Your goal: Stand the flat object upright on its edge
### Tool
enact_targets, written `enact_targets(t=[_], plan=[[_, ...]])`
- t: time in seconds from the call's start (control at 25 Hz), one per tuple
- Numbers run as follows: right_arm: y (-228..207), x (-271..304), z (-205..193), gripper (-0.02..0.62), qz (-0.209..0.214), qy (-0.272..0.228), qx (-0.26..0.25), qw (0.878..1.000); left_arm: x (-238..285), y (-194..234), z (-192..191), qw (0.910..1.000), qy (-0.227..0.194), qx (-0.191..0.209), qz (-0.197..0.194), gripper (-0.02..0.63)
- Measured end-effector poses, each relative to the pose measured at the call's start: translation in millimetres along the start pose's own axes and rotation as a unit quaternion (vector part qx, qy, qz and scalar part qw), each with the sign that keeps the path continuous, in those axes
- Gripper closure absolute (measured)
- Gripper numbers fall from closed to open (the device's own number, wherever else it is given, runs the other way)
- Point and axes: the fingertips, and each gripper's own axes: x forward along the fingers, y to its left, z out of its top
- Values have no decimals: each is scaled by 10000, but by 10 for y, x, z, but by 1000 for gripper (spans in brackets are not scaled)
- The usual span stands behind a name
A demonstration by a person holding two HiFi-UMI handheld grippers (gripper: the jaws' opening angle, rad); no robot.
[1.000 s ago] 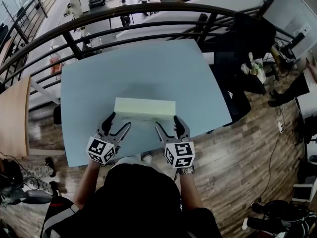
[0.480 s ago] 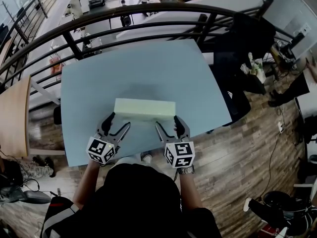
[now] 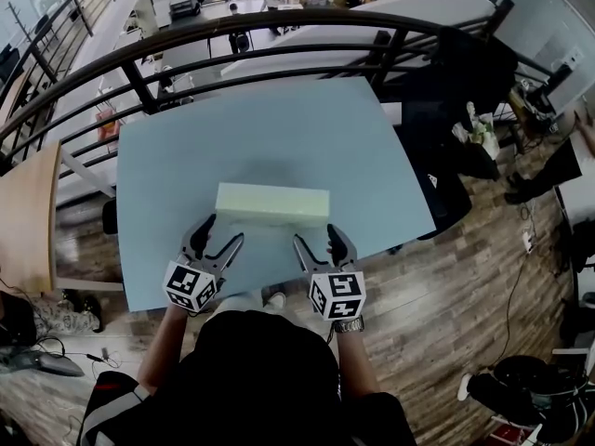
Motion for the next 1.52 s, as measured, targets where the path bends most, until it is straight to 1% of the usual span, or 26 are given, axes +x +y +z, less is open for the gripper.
enact_targets(t=[0.08,0.12,0.16,0.24,0.28,0.36,0.44,0.52,0.56,0.68,1.0,1.08,1.24,1.4,1.52], plan=[[-23,-15,-25,270,-24,-8,80,10000,-33,15,4,9999,-43,1,115,292],[-35,-29,-35,274,-43,-30,173,9998,-61,28,5,9998,-63,-21,190,319],[-42,-52,-48,298,-66,-56,286,9996,-98,41,5,9996,-84,-69,260,344],[-50,-114,-74,377,-148,-102,420,9990,-183,71,19,9988,-168,-225,391,388],[-52,-142,-77,414,-204,-124,414,9989,-222,94,42,9982,-239,-299,470,425],[-58,-190,-62,491,-317,-180,367,9987,-289,138,105,9964,-397,-368,647,521],[-51,-235,-46,559,-404,-240,365,9982,-342,155,149,9952,-497,-342,774,570],[-6,-273,-51,586,-419,-266,361,9981,-385,130,159,9951,-526,-333,768,591],[37,-286,-63,586,-402,-261,341,9983,-411,107,156,9954,-520,-350,717,601],[247,-307,-132,587,-300,-189,263,9990,-547,42,147,9963,-503,-412,558,603],[858,-382,-247,586,7,-57,237,9997,-929,-27,88,9975,-449,-261,489,603],[983,-426,-247,588,96,-47,228,9997,-1030,-60,78,9974,-450,-300,472,603],[1298,-505,-192,587,299,-87,135,9994,-1288,-39,83,9964,-466,-345,611,603],[1590,-546,-196,588,527,-81,125,9985,-1558,-59,95,9949,-612,-516,616,603],[1770,-607,-204,587,650,-34,123,9978,-1763,-93,66,9936,-644,-546,749,603]])
